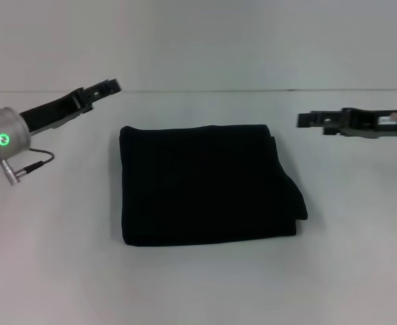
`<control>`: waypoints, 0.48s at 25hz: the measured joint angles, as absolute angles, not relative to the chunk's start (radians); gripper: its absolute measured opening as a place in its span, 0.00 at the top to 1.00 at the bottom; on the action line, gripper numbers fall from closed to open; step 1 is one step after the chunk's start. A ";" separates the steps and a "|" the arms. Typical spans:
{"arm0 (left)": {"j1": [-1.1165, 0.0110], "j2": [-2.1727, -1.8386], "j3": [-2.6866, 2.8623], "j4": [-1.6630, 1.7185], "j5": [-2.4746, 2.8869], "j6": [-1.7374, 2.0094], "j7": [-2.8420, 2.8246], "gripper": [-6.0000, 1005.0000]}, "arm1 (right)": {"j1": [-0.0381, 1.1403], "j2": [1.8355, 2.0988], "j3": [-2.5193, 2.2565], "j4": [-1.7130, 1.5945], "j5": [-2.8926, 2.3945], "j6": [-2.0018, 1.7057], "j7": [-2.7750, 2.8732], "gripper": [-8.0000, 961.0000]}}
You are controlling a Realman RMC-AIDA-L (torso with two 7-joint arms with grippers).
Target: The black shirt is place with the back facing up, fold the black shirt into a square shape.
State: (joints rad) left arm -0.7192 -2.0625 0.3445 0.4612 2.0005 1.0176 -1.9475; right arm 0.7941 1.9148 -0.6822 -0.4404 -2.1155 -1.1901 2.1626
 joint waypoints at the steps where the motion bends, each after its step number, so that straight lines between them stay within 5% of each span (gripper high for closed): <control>1: -0.720 -2.061 0.345 0.466 2.018 1.000 -1.958 0.05 | 0.801 1.920 -0.684 -0.433 -2.115 -1.177 2.163 0.02; 5: -0.718 -2.061 0.345 0.475 2.036 0.983 -1.971 0.05 | 0.831 1.951 -0.697 -0.389 -2.115 -1.109 2.162 0.02; 12: -0.707 -2.067 0.345 0.484 2.036 0.991 -1.964 0.05 | 0.861 1.991 -0.709 -0.332 -2.115 -1.003 2.171 0.18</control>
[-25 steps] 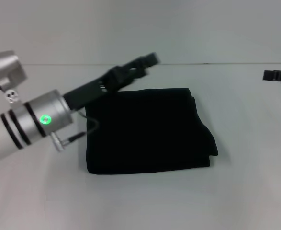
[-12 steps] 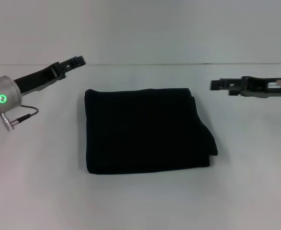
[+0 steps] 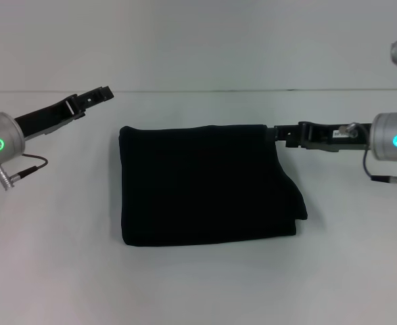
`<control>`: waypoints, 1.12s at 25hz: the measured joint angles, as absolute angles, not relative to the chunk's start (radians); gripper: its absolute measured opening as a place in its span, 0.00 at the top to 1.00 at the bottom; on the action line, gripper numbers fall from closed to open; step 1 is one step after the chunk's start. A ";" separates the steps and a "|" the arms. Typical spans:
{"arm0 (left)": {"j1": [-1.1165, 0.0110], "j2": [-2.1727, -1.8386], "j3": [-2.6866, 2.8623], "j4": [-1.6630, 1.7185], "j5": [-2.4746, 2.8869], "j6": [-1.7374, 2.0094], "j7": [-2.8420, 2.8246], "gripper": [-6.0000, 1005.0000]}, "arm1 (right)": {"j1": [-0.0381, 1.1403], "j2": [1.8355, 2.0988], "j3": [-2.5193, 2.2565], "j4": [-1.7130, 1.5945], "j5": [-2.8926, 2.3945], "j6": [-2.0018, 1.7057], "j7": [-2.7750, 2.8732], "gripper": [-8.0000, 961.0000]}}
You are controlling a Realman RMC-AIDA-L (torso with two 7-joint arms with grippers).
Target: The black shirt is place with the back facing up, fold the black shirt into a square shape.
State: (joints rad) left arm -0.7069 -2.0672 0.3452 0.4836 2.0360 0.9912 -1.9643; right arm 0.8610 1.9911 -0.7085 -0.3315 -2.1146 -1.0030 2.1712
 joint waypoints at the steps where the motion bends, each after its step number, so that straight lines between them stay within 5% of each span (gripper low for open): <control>1: -0.706 -2.068 0.345 0.485 2.036 0.991 -1.963 0.05 | 0.864 1.999 -0.709 -0.326 -2.114 -0.988 2.171 0.20; 9: -0.699 -2.068 0.343 0.487 2.036 0.982 -1.938 0.05 | 0.885 2.050 -0.704 -0.315 -2.106 -0.905 2.177 0.32; 14: -0.696 -2.066 0.341 0.488 2.036 0.978 -1.925 0.05 | 0.901 2.058 -0.697 -0.284 -2.099 -0.862 2.196 0.56; 28: -0.682 -2.067 0.336 0.488 2.037 0.966 -1.897 0.05 | 0.900 2.084 -0.697 -0.282 -2.002 -0.809 2.062 0.97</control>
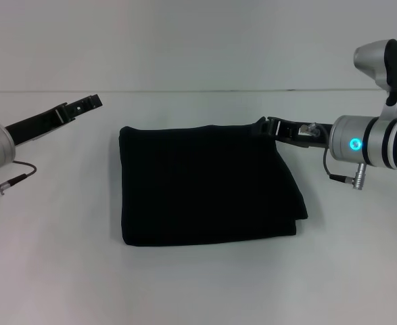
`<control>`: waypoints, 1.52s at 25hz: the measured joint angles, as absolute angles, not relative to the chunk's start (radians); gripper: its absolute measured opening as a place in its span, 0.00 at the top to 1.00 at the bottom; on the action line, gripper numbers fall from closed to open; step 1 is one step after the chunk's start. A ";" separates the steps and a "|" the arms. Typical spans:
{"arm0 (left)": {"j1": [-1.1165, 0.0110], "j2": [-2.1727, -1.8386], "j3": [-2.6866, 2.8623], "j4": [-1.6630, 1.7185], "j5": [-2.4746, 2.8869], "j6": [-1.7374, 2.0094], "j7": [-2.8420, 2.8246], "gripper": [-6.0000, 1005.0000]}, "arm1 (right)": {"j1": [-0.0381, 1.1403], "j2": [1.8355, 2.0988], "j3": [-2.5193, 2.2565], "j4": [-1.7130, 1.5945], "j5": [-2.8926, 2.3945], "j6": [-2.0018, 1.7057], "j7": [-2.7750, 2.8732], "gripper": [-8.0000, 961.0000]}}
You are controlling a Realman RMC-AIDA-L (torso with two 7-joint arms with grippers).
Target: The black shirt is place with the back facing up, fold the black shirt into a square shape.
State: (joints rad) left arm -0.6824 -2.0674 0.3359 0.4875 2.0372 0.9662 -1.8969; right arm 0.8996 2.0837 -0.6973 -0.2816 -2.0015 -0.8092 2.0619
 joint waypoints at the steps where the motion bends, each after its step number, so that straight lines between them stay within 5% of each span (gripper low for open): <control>1: -0.682 -2.068 0.336 0.487 2.037 0.966 -1.897 0.05 | 0.899 2.083 -0.697 -0.282 -2.001 -0.811 2.060 0.97; 27: -0.749 -2.063 0.374 0.374 2.058 0.872 -1.924 0.05 | 0.856 2.081 -0.708 -0.285 -2.002 -0.816 2.024 0.97; 38: -0.781 -2.086 0.490 0.361 2.068 0.754 -1.979 0.05 | 0.853 2.079 -0.709 -0.285 -2.003 -0.836 2.010 0.97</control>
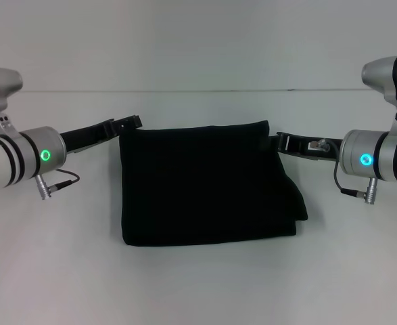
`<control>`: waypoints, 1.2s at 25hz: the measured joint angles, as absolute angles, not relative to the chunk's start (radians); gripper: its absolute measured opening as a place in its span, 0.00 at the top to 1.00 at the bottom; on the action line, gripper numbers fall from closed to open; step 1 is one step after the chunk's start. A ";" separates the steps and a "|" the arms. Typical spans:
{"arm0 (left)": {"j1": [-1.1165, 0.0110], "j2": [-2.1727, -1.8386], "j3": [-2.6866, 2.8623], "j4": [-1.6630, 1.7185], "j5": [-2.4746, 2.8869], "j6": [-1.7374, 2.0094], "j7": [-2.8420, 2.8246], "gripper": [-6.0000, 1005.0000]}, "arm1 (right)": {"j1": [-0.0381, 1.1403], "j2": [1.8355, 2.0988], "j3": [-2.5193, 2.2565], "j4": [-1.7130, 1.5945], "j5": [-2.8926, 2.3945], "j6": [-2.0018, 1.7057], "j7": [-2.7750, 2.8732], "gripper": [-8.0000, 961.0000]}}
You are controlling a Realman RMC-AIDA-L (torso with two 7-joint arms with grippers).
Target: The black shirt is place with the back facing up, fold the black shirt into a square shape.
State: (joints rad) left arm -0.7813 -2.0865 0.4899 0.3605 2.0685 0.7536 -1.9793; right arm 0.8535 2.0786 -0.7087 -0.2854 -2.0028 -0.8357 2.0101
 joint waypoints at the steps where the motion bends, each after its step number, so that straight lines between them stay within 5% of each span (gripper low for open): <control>1: -0.781 -2.088 0.494 0.360 2.069 0.741 -1.978 0.05 | 0.853 2.079 -0.709 -0.285 -2.003 -0.836 2.009 0.97; 16: -0.804 -2.106 0.549 0.334 2.069 0.723 -1.981 0.05 | 0.853 2.078 -0.709 -0.285 -2.006 -0.836 2.008 0.97; 30: -0.784 -2.140 0.585 0.372 2.025 0.655 -1.909 0.36 | 0.851 2.078 -0.709 -0.285 -2.008 -0.836 2.008 0.97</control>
State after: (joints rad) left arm -0.7843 -2.1395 0.5853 0.3715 2.0250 0.6554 -1.9093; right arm 0.8514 2.0783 -0.7087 -0.2853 -2.0081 -0.8359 2.0078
